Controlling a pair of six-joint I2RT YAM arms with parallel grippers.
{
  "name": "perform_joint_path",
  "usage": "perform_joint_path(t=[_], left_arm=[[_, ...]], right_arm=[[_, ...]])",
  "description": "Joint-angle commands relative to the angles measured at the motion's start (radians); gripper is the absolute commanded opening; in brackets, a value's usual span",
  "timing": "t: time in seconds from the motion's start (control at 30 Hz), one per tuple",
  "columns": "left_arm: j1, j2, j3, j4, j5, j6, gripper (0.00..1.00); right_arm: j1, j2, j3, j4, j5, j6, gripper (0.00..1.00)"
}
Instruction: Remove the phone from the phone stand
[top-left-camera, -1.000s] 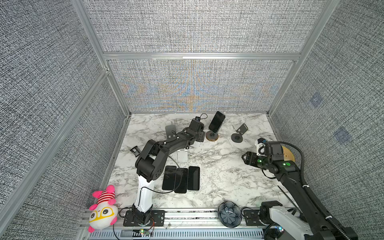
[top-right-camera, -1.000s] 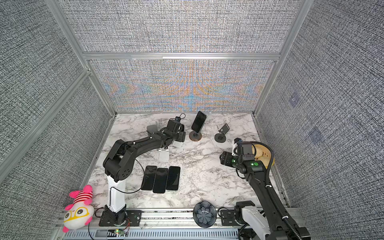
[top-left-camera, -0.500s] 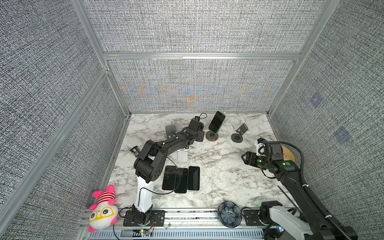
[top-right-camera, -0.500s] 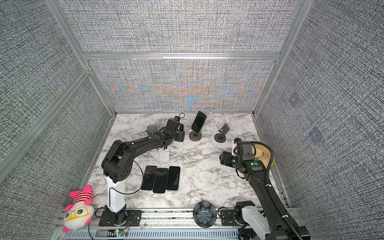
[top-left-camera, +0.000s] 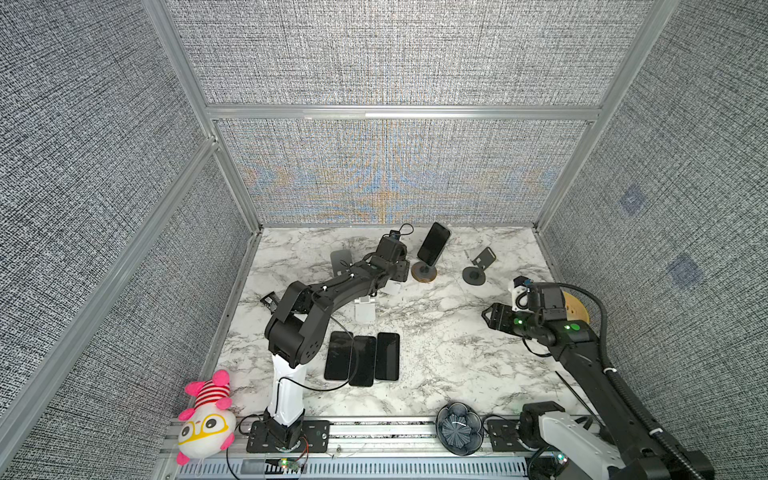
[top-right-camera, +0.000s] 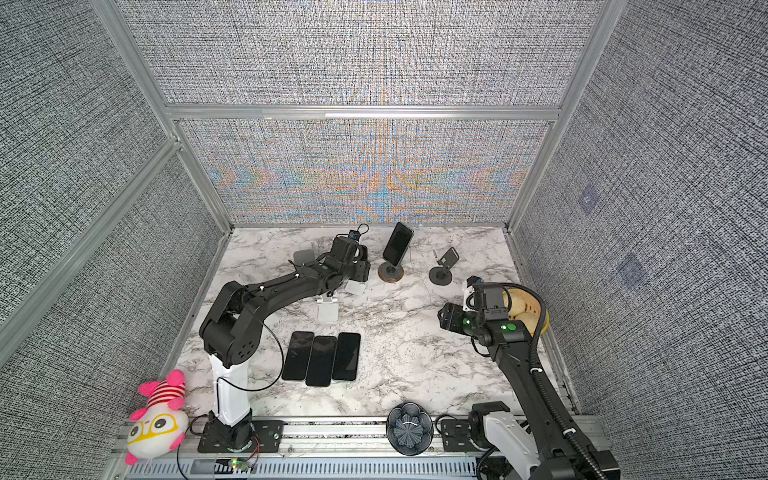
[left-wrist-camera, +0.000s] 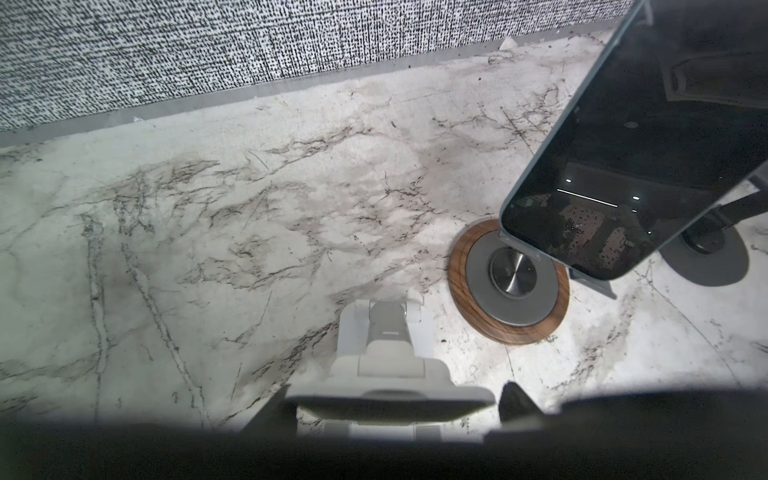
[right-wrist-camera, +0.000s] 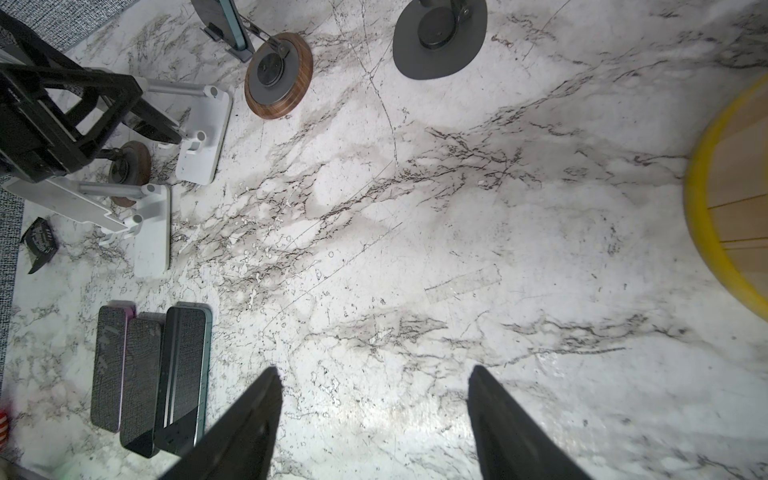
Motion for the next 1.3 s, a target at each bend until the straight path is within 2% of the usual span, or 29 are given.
perform_joint_path(t=[0.0, 0.27, 0.47, 0.67, 0.8, 0.97, 1.1, 1.27], left_arm=[[0.001, -0.050, 0.005, 0.003, 0.013, 0.004, 0.72], [-0.004, -0.138, 0.021, -0.054, 0.084, -0.019, 0.70], [-0.024, -0.211, 0.080, -0.246, 0.066, -0.085, 0.66], [-0.098, -0.275, 0.103, -0.425, 0.045, -0.125, 0.59], [-0.151, -0.332, 0.081, -0.524, 0.025, -0.213, 0.53], [-0.227, -0.416, -0.032, -0.548, 0.019, -0.345, 0.44], [-0.286, -0.444, -0.102, -0.588, 0.008, -0.457, 0.36], [-0.383, -0.431, -0.174, -0.573, 0.004, -0.637, 0.31]], right_arm=[[-0.001, 0.004, 0.004, 0.025, -0.019, -0.002, 0.72], [0.000, 0.014, 0.009, 0.027, -0.032, -0.003, 0.72], [0.000, 0.012, 0.025, -0.004, -0.023, -0.013, 0.72], [0.000, 0.008, 0.030, -0.028, -0.020, -0.025, 0.72], [0.000, -0.010, 0.022, -0.041, -0.014, -0.025, 0.72], [0.001, -0.035, 0.000, -0.032, -0.017, -0.013, 0.72], [0.000, -0.041, 0.001, -0.034, -0.024, -0.013, 0.72], [-0.001, -0.052, -0.011, -0.026, -0.033, -0.007, 0.72]])
